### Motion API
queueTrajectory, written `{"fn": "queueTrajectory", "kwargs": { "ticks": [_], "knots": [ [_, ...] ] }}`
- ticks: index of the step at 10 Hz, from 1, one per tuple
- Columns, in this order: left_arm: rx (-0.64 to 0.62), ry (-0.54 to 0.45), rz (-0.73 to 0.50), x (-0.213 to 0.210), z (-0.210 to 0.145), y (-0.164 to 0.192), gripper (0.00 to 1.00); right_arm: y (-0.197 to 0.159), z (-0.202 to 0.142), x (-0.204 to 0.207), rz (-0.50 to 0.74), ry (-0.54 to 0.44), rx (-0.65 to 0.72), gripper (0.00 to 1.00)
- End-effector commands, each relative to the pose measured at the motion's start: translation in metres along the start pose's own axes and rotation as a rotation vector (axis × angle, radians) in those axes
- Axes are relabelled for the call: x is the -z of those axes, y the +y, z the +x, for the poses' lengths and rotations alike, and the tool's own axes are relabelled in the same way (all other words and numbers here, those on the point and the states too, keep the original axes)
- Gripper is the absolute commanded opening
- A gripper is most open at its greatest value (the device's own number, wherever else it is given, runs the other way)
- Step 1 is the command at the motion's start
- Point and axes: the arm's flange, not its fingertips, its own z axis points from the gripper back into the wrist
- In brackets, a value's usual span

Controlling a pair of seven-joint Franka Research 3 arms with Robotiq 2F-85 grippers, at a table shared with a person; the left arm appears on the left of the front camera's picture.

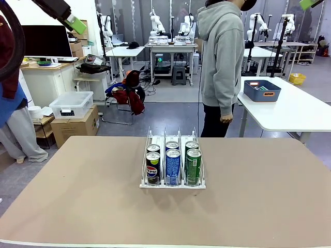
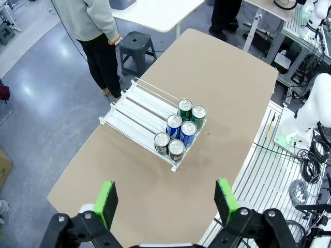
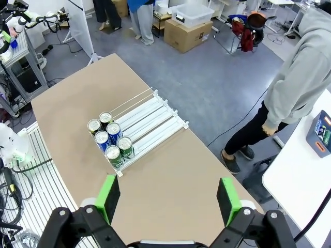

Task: Fill the beverage cans into the dispenser.
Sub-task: Pick up the Ionic drink handed by the human.

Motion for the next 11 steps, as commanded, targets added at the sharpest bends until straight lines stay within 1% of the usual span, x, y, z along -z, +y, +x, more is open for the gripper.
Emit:
{"fn": "queueTrajectory", "kwargs": {
  "ticks": [1, 2, 11],
  "knots": [
    [-0.001, 0.006, -0.005, 0.0025, -0.0002, 0.0009, 1.0, -0.0084, -0.004, 0.0068, 0.006, -0.009, -0.009, 1.0],
    [-0.001, 0.006, -0.005, 0.0025, -0.0002, 0.0009, 1.0, 0.0, 0.0, 0.0, 0.0, 0.0, 0.0, 1.0],
    [-0.001, 0.006, -0.005, 0.0025, -0.0002, 0.0009, 1.0, 0.0, 0.0, 0.0, 0.0, 0.0, 0.0, 1.0]
  ]
}}
